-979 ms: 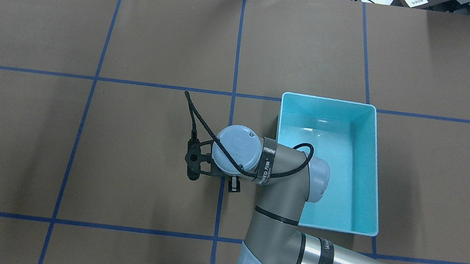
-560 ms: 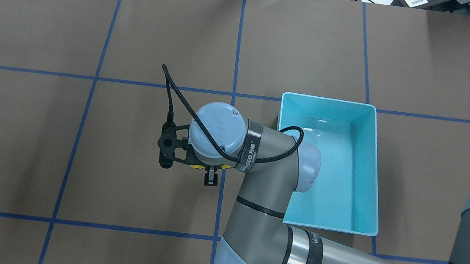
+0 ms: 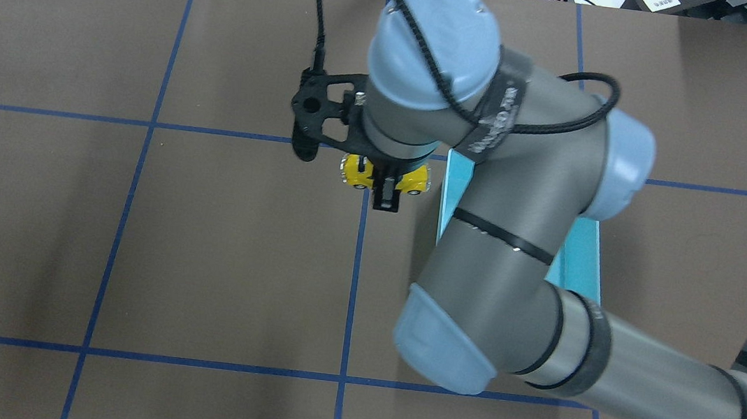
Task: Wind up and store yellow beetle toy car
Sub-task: 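Lift the car with the right gripper and carry it over the bin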
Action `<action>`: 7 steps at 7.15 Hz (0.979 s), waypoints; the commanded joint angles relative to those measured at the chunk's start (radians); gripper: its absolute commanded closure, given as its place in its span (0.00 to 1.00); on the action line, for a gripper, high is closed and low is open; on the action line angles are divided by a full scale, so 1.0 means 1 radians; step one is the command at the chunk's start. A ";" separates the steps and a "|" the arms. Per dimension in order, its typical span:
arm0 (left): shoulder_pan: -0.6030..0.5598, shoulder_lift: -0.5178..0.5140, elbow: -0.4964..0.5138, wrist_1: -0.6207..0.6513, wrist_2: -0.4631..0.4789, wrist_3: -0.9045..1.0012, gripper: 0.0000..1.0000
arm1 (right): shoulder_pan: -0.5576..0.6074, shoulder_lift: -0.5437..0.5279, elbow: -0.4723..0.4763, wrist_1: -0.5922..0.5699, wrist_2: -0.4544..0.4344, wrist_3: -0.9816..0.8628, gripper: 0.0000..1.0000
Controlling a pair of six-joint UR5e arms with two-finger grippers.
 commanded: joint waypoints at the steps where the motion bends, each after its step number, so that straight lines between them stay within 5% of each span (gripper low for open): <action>1: 0.000 -0.001 -0.001 0.000 0.000 -0.002 0.00 | 0.084 -0.205 0.176 -0.008 0.042 -0.087 1.00; 3: 0.000 -0.001 -0.002 0.000 0.000 -0.002 0.00 | 0.073 -0.383 0.208 0.137 0.037 -0.110 1.00; 7: 0.000 -0.001 -0.004 0.000 0.000 0.000 0.00 | -0.005 -0.472 0.064 0.328 0.028 -0.106 1.00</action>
